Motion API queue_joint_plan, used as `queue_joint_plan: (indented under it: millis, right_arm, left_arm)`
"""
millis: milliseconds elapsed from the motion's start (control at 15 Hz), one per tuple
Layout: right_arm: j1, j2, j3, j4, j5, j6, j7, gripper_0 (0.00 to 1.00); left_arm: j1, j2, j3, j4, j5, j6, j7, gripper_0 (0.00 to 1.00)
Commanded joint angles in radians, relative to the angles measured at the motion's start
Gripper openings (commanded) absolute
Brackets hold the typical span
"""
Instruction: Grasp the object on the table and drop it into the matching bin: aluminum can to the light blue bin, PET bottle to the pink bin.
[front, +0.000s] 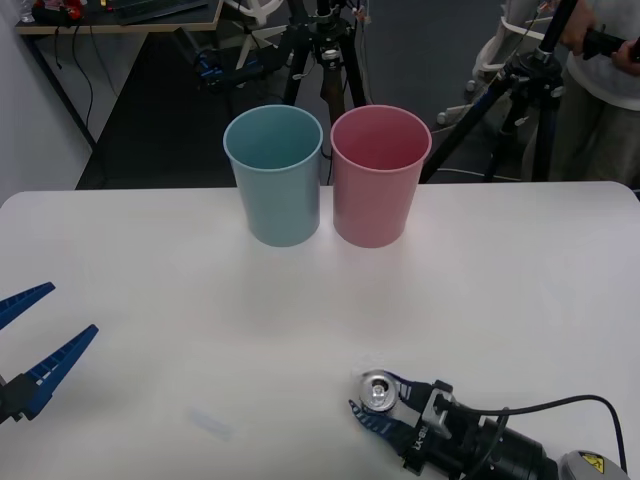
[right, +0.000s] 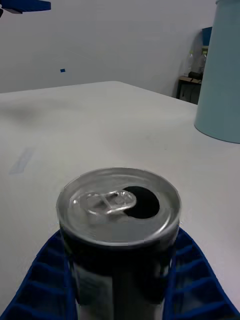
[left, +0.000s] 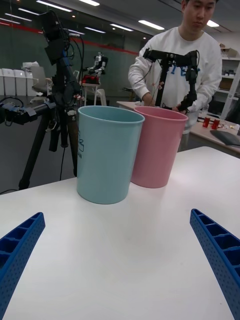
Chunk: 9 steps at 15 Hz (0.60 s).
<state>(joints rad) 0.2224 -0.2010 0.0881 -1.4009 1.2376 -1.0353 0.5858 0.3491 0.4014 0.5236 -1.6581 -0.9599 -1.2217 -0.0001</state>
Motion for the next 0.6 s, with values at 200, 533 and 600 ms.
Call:
queue_joint_plan:
  millis: [200,533,600]
  right_arm:
    - [0.0,0.0,-0.001,-0.004,-0.001,-0.002,0.0,0.0]
    - [0.045,-0.028,-0.001,-0.124,-0.036,-0.012,-0.03,0.0]
    - [0.064,-0.04,0.002,-0.174,-0.043,-0.012,-0.081,0.0]
  left_arm:
    - [0.0,0.0,0.0,0.0,0.0,0.0,0.0,1.0]
    - [0.0,0.0,0.0,0.0,0.0,0.0,0.0,1.0]
    - [0.0,0.0,0.0,0.0,0.0,0.0,0.0,1.0]
